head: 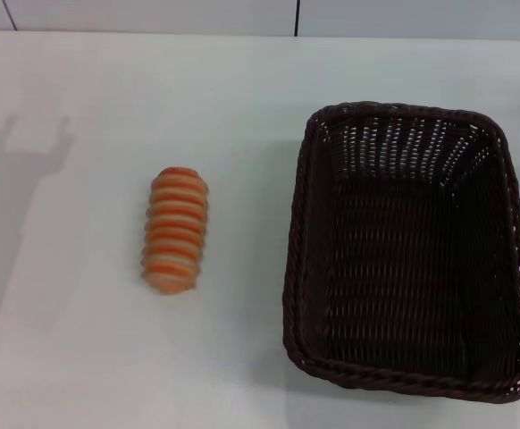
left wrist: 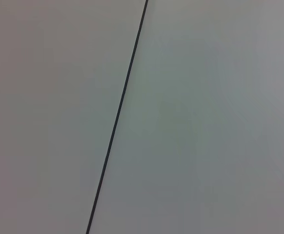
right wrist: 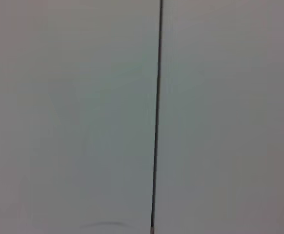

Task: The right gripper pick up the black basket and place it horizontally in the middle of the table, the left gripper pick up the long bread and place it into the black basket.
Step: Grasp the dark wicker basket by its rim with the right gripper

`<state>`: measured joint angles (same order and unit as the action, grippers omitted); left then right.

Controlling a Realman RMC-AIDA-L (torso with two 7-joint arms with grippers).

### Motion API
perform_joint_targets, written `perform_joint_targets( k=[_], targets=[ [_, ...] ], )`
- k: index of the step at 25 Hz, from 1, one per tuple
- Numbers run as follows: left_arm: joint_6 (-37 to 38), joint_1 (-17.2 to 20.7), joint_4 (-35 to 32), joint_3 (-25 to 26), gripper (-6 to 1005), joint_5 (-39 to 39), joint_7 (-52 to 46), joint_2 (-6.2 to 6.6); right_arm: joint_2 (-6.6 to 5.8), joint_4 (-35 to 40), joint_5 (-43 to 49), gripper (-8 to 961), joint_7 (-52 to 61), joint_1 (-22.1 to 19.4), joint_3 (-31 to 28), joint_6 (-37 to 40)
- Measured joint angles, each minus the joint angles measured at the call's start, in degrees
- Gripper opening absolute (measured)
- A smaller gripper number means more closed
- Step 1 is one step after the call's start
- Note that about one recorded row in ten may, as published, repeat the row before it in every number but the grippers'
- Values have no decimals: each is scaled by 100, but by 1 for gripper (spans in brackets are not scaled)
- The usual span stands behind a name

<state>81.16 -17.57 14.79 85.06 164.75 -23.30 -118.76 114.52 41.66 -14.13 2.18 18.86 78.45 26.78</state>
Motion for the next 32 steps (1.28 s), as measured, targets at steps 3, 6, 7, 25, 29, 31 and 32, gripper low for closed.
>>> perform_joint_targets(
  k=[3, 6, 7, 25, 29, 31, 32],
  targets=[
    [0, 0, 0, 0, 805, 0, 0, 0, 229, 764, 615, 636, -80, -158, -338, -809],
    [10, -9, 43, -26, 805, 1, -20, -1, 405, 1484, 1060, 633, -83, -292, -427, -1612],
    [13, -9, 46, -26, 805, -1, -19, -1, 454, 1921, 1190, 632, -83, -365, -401, -2132],
    [4, -61, 66, 2, 804, -24, -32, 40, 452, 5364, 1174, 630, 5, -354, 55, -7478],
    [4, -62, 67, 28, 803, -26, -14, 52, 461, 6063, 764, 630, 76, -278, 94, -8634],
    [4, -47, 70, 63, 803, -27, -21, 68, 455, 6401, 242, 630, 187, -220, 63, -9318],
    [4, -36, 70, 88, 803, -28, -13, 71, 453, 6499, 132, 630, 275, -198, 76, -9529]
  ],
)
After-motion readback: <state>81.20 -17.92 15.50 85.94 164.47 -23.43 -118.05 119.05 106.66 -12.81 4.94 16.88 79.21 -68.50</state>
